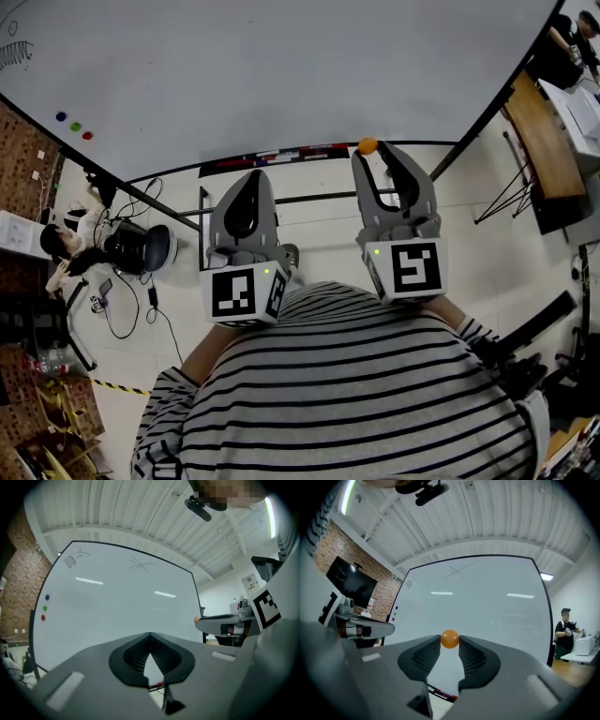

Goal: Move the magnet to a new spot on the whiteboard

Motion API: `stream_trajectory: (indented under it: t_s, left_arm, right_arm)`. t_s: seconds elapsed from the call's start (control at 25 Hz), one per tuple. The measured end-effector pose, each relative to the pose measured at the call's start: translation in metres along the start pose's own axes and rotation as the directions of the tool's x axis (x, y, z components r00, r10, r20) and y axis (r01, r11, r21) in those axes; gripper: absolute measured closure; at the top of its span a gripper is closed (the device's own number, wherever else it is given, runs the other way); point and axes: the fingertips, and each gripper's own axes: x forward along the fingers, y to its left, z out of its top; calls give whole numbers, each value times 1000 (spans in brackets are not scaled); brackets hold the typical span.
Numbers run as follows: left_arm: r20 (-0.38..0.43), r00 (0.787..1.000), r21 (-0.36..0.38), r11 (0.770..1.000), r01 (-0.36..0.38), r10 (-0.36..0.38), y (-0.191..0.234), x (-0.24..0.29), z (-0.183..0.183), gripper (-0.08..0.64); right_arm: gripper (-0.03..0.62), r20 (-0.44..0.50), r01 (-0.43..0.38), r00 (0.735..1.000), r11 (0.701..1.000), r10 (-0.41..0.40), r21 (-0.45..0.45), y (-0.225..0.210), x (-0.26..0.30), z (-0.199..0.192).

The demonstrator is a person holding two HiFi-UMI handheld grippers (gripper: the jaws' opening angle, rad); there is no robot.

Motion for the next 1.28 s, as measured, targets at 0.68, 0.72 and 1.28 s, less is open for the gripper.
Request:
stream_trajectory:
  t_s: [0.68, 0.72, 1.28]
  left_arm:
    - [-20, 1000, 16, 1000, 17, -17, -12, -31, 11, 545]
    - [-19, 1000, 21, 1000, 13, -13, -9, -32, 11, 545]
    - [-69, 996, -13, 999, -52, 51, 20, -37, -4, 545]
  right_arm:
    - [469, -2, -11, 1000, 999, 11, 33, 10, -22, 7]
    - [469, -6, -7, 1000, 1000, 7, 29, 11, -21, 7]
    - [469, -26, 19, 999, 999, -19, -27, 10, -6, 5]
